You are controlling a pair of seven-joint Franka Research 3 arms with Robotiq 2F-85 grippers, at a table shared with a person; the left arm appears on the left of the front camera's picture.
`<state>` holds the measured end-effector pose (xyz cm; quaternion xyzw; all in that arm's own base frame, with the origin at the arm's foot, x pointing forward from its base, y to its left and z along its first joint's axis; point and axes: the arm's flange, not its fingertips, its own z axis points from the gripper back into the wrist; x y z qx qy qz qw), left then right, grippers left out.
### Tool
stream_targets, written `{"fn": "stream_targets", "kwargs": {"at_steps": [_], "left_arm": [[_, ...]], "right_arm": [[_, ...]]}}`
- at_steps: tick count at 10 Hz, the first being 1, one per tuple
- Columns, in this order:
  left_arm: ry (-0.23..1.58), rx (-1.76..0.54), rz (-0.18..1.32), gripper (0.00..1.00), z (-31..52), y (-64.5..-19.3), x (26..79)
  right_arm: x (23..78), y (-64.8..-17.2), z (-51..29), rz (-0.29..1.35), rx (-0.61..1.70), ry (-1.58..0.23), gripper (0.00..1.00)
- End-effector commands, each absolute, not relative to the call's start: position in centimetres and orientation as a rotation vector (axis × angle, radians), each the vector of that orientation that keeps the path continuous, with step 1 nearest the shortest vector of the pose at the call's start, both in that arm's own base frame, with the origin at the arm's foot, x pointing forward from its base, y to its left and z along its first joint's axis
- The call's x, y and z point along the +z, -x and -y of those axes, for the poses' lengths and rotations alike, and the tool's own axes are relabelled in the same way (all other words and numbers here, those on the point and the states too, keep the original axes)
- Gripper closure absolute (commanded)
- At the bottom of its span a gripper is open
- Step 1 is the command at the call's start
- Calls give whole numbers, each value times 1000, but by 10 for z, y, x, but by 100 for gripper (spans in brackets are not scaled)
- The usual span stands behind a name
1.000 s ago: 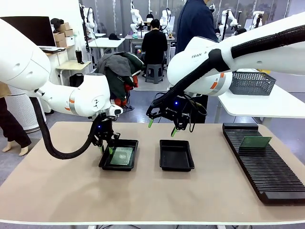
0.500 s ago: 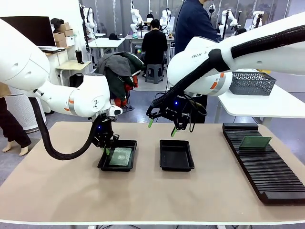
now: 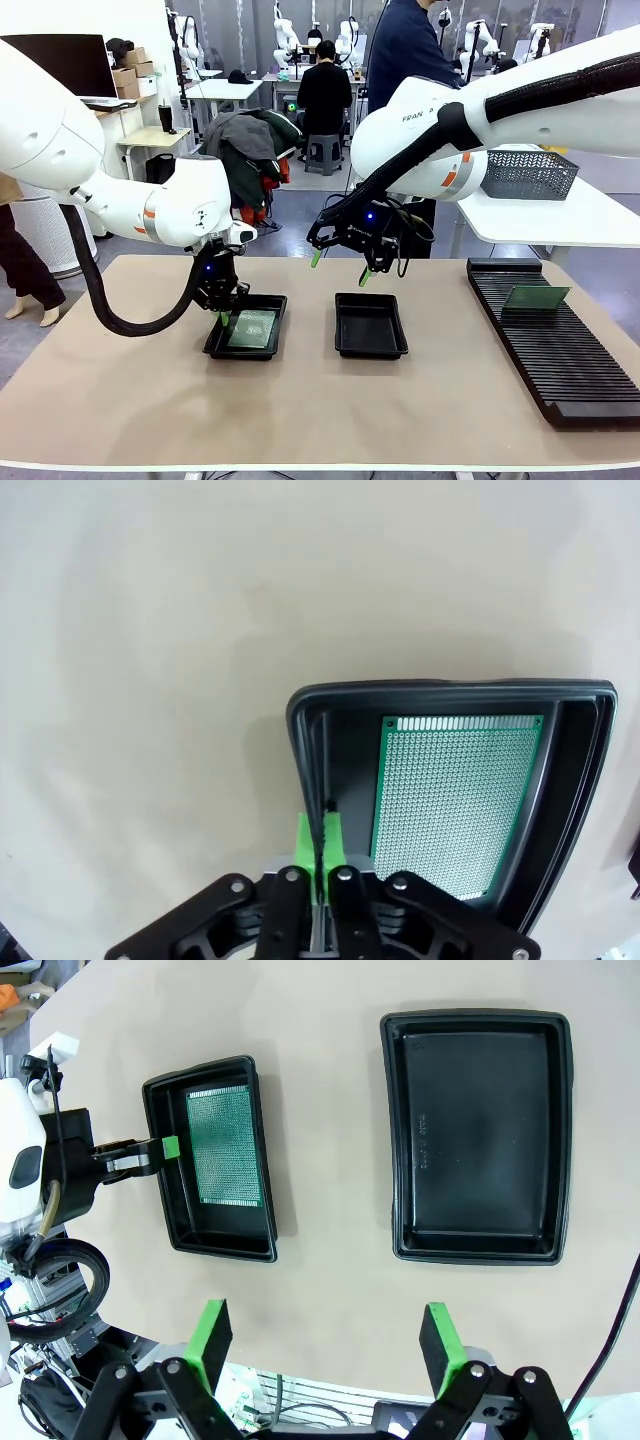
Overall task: Inspect and transfer BCBs to ESD trays.
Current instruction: Pick up the ESD tray and place it on the left side of the table.
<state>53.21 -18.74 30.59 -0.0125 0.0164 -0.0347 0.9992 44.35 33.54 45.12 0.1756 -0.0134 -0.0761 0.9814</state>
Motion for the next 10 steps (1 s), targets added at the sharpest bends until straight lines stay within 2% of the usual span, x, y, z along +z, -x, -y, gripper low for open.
{"fn": "stream_targets", "kwargs": {"at_steps": [1, 5, 6, 10], "left_arm": [[25, -79, -33, 100, 187, -532, 306], [25, -79, -33, 100, 187, -532, 306], [25, -71, -33, 97, 188, -532, 306], [177, -52, -35, 97, 157, -525, 306]], "right_arm": [[452, -445, -337, 28, -159, -338, 0], [452, -445, -337, 28, -159, -338, 0], [452, -445, -337, 28, -159, -338, 0], [452, -445, -337, 28, -159, -338, 0]]}}
